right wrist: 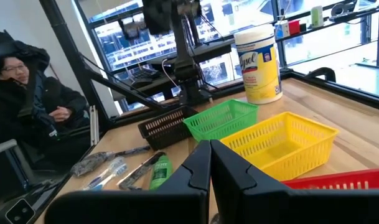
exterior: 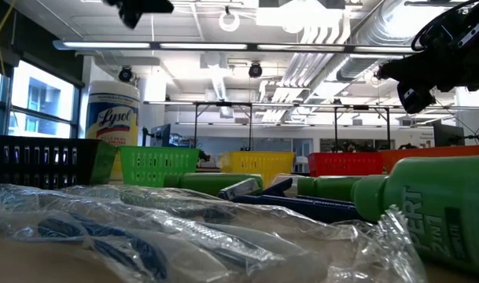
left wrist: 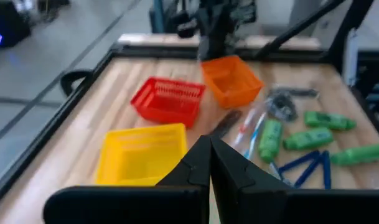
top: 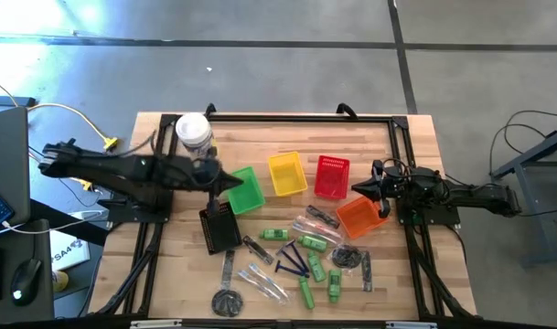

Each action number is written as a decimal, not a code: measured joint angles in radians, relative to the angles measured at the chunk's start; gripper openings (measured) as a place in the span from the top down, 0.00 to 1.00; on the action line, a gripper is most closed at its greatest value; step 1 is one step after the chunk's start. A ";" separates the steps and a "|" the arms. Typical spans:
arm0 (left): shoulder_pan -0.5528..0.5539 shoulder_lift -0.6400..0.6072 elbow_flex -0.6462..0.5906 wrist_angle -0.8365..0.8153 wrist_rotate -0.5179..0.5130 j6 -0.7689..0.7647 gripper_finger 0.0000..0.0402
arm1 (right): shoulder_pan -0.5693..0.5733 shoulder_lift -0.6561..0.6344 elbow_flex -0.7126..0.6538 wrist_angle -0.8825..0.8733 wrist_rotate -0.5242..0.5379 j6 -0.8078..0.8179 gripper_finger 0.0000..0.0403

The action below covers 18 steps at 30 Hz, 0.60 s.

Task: Pick & Place Travel size toiletries
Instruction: Put the green shampoo into the yellow bin

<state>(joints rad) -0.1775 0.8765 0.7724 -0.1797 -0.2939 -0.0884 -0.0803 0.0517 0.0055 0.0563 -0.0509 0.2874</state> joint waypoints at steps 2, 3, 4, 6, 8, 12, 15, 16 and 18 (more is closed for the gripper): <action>-0.053 -0.036 -0.108 0.104 -0.035 -0.017 1.00 | 0.000 0.000 0.000 -0.003 0.000 0.001 1.00; -0.083 -0.048 -0.150 0.147 -0.062 -0.021 1.00 | 0.000 0.000 0.000 -0.010 0.000 0.002 1.00; -0.115 -0.060 -0.185 0.176 -0.097 -0.022 1.00 | 0.000 0.000 0.000 -0.018 0.000 0.002 1.00; -0.178 -0.081 -0.239 0.179 -0.193 -0.017 1.00 | 0.000 0.000 0.000 -0.025 0.016 0.002 1.00; -0.234 -0.088 -0.263 0.182 -0.284 -0.012 1.00 | 0.000 0.000 0.000 -0.029 0.045 0.003 1.00; -0.308 -0.109 -0.287 0.191 -0.395 0.054 1.00 | 0.000 0.000 0.000 -0.029 0.081 0.000 1.00; -0.321 -0.139 -0.308 0.178 -0.415 0.102 1.00 | 0.000 0.000 0.000 -0.031 0.078 0.000 1.00; -0.315 -0.156 -0.313 0.182 -0.400 0.125 1.00 | 0.000 0.000 0.000 -0.031 0.076 0.000 1.00; -0.273 -0.198 -0.324 0.195 -0.355 0.166 1.00 | 0.000 0.000 0.000 -0.032 0.078 0.000 1.00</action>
<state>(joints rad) -0.4500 0.6785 0.4489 0.0157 -0.6492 0.0772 -0.0803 0.0517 0.0055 0.0247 0.0273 0.2878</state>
